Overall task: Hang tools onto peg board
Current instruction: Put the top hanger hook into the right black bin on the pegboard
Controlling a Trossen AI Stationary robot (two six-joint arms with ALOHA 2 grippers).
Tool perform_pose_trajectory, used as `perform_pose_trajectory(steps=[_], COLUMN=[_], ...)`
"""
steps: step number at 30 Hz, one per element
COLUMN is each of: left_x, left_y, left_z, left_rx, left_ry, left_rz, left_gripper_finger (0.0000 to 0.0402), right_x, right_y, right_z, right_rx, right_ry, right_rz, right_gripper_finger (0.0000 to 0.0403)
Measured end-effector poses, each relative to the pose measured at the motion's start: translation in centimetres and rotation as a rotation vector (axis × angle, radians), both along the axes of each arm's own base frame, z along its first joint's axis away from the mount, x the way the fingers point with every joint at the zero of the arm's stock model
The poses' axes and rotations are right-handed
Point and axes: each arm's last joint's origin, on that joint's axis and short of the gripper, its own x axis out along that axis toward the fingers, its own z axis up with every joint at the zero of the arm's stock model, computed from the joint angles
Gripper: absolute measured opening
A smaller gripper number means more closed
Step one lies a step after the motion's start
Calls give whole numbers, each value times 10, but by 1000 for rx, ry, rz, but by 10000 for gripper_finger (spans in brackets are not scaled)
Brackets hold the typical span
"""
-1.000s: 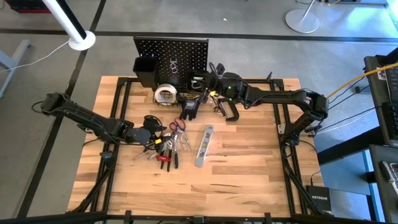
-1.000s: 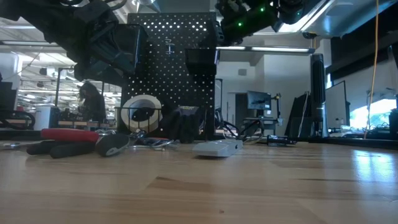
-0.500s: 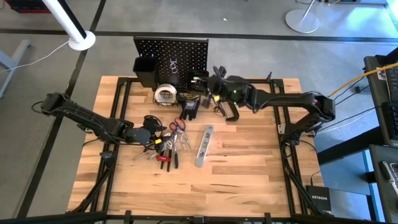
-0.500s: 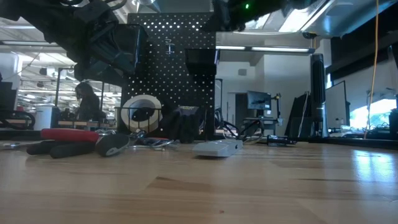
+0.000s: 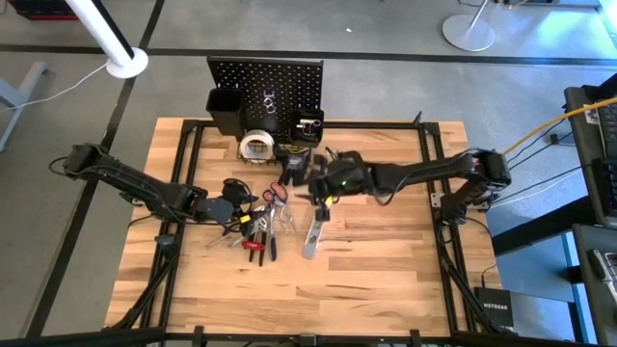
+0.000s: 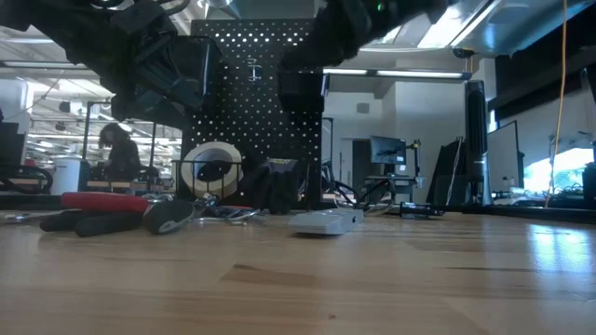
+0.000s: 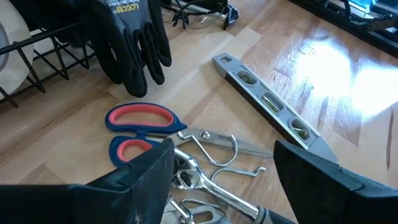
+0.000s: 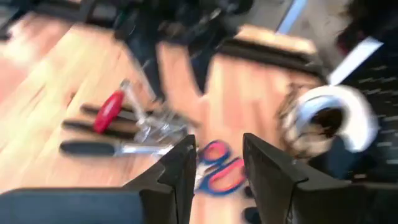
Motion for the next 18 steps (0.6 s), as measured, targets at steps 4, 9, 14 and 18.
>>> perform_pose_trajectory(steps=[4, 9, 14, 18], left_x=[0, 0, 0, 0], left_y=[0, 0, 0, 0], left_z=[0, 0, 0, 0], left_rx=[0, -1, -1, -1], left_ry=[1, 1, 1, 1], left_rz=[1, 0, 1, 1], left_gripper_finger=[260, 260, 260, 260], right_x=[12, 25, 35, 42], right_y=[5, 5, 5, 8], right_z=[-27, -62, -88, -105], right_rx=[4, 12, 44, 120], right_ry=[71, 141, 162, 155], right_rz=[30, 39, 42, 87], right_gripper_finger=[134, 134, 134, 134])
